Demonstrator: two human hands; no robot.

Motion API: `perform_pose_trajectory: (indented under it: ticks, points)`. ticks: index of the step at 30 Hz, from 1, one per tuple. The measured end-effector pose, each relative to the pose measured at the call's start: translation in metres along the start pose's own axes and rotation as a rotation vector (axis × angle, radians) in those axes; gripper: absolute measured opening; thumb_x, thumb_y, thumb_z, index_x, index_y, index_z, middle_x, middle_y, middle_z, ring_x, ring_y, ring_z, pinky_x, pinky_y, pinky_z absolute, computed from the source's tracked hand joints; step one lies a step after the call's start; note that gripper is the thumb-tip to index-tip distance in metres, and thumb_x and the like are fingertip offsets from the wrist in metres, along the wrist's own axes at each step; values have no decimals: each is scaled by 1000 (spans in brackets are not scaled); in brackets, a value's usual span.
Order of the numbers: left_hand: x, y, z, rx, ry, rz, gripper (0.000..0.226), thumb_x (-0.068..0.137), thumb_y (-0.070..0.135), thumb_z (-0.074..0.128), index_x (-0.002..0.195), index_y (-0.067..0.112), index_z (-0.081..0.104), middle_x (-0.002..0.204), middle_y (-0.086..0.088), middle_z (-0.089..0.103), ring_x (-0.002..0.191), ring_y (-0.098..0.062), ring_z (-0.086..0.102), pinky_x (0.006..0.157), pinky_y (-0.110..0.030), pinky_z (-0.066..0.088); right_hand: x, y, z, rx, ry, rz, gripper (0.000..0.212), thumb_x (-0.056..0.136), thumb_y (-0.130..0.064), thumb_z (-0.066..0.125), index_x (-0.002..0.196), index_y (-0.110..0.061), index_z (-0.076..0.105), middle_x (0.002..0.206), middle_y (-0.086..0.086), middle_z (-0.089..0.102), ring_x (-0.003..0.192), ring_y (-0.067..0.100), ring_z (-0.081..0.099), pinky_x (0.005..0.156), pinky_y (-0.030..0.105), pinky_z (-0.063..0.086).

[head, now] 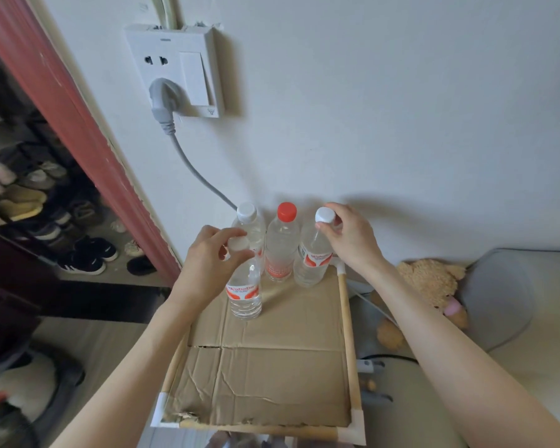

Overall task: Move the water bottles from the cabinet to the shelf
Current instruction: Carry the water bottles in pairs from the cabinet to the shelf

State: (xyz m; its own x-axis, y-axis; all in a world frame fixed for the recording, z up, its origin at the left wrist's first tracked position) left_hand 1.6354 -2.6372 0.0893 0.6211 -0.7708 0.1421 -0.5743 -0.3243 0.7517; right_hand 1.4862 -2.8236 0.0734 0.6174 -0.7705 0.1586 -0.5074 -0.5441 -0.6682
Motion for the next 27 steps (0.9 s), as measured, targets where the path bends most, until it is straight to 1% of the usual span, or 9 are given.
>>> perform_pose_trajectory:
  ticks: [3, 6, 12, 14, 17, 19, 22, 25, 27]
  points:
    - [2, 1, 3, 5, -48, 30, 31, 82, 8, 61, 112, 15, 62, 99, -1, 52, 84, -18, 54, 75, -15, 38, 2, 1, 7, 6, -91, -6, 36, 90, -16, 51, 125, -19, 47, 121, 6, 53, 104, 23, 53, 84, 25, 37]
    - [1, -1, -1, -47, -55, 32, 32, 86, 10, 55, 118, 17, 57, 108, 2, 55, 92, -14, 54, 76, -6, 38, -1, 6, 9, 114, -170, 26, 42, 90, -15, 48, 130, -26, 42, 130, 2, 50, 115, 23, 51, 91, 28, 40]
    - [2, -8, -4, -35, 31, -29, 31, 76, 21, 69, 105, 16, 59, 99, -5, 54, 83, -18, 55, 71, -17, 42, 4, 9, 3, 79, 4, 97, 37, 75, -39, 69, 103, -19, 54, 105, 3, 57, 94, 18, 52, 66, 22, 37]
    - [4, -7, -4, -19, 19, -20, 32, 79, 14, 66, 111, 13, 60, 101, -7, 53, 84, -20, 54, 76, -20, 42, 7, 7, -1, 36, 52, 78, 34, 76, -36, 68, 102, -18, 57, 103, 5, 59, 94, 22, 54, 73, 26, 40]
    - [4, -6, -5, -14, -13, 9, 34, 84, 8, 59, 117, 13, 57, 105, 0, 52, 87, -15, 52, 71, -4, 38, 1, 8, 0, 137, -1, 86, 32, 80, -26, 64, 111, -20, 57, 110, 1, 62, 99, 17, 57, 88, 33, 46]
    - [0, -9, -9, -60, 2, -4, 33, 84, 12, 59, 117, 15, 57, 106, 3, 54, 90, -12, 54, 74, -4, 39, -8, 8, 1, 251, -45, 88, 32, 82, -21, 61, 113, -21, 55, 115, -2, 61, 105, 13, 56, 94, 33, 45]
    - [-3, -12, -9, -86, 18, -15, 32, 81, 23, 64, 112, 20, 57, 106, 2, 54, 90, -13, 55, 82, -23, 44, -10, 5, 3, 249, -62, 51, 26, 83, -18, 59, 109, -19, 53, 108, -3, 59, 104, 14, 54, 87, 26, 43]
    - [0, -10, -9, -59, 32, -14, 30, 76, 24, 69, 105, 20, 60, 103, -3, 52, 84, -15, 55, 80, -25, 44, -5, 2, 2, 132, 0, 26, 33, 78, -29, 67, 106, -18, 54, 104, 1, 53, 92, 12, 48, 73, 12, 35]
    - [5, -8, -10, -31, 20, -16, 28, 78, 21, 68, 105, 19, 62, 101, -5, 54, 85, -19, 56, 80, -26, 45, -3, 2, -1, 100, 39, 24, 33, 76, -29, 71, 103, -18, 56, 102, 4, 55, 88, 13, 49, 73, 16, 37]
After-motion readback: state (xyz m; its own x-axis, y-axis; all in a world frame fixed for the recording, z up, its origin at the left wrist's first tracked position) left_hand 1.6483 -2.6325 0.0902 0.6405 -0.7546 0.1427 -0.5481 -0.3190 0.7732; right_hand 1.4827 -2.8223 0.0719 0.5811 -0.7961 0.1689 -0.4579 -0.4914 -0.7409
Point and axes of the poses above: each hand's wrist, its own x-axis towards the middle knuckle, its own z-axis out of the palm, y = z × x, the point moved 10 cm from there along x, towards the middle knuckle
